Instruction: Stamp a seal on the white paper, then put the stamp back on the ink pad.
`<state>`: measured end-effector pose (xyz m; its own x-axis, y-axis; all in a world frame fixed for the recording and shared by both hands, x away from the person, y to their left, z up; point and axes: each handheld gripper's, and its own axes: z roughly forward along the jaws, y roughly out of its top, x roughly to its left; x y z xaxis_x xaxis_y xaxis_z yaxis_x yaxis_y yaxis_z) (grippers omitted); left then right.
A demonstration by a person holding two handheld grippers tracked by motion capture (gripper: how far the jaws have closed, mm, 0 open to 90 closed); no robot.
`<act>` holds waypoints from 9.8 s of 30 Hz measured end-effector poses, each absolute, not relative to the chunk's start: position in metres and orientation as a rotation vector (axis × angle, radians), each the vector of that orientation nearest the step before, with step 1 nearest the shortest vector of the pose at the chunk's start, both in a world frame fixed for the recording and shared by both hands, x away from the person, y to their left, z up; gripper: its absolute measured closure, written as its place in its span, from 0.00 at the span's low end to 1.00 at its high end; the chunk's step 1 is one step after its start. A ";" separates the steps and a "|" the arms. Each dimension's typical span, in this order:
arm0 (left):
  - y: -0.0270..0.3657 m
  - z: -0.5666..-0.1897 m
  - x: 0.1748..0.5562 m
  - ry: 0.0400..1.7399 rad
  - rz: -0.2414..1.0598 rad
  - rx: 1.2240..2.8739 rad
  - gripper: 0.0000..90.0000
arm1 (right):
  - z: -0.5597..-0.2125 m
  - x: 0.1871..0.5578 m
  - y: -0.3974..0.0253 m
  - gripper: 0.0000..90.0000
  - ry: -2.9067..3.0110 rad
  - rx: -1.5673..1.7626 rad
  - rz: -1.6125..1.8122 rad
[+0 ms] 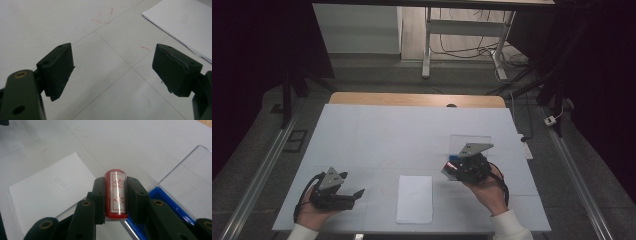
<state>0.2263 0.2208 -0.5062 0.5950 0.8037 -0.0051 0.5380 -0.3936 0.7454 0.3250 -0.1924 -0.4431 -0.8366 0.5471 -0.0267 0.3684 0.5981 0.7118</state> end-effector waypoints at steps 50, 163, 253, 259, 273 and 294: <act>0.215 -0.505 0.225 1.048 0.456 2.093 0.20 | -0.465 0.285 -0.124 0.78 2.734 0.481 1.048; 0.213 -0.511 0.228 1.061 0.426 2.125 0.21 | -0.499 0.288 -0.092 0.79 2.786 0.458 0.905; 0.217 -0.510 0.228 1.061 0.435 2.114 0.21 | -0.449 0.341 -0.230 0.77 2.428 0.939 0.995; 0.217 -0.510 0.229 1.062 0.438 2.117 0.21 | -0.452 0.345 -0.236 0.77 2.419 0.953 0.947; 0.216 -0.511 0.229 1.058 0.433 2.121 0.21 | -0.466 0.352 -0.246 0.77 2.418 0.992 0.822; 0.215 -0.512 0.230 1.053 0.432 2.131 0.21 | -0.475 0.356 -0.244 0.76 2.422 0.987 0.785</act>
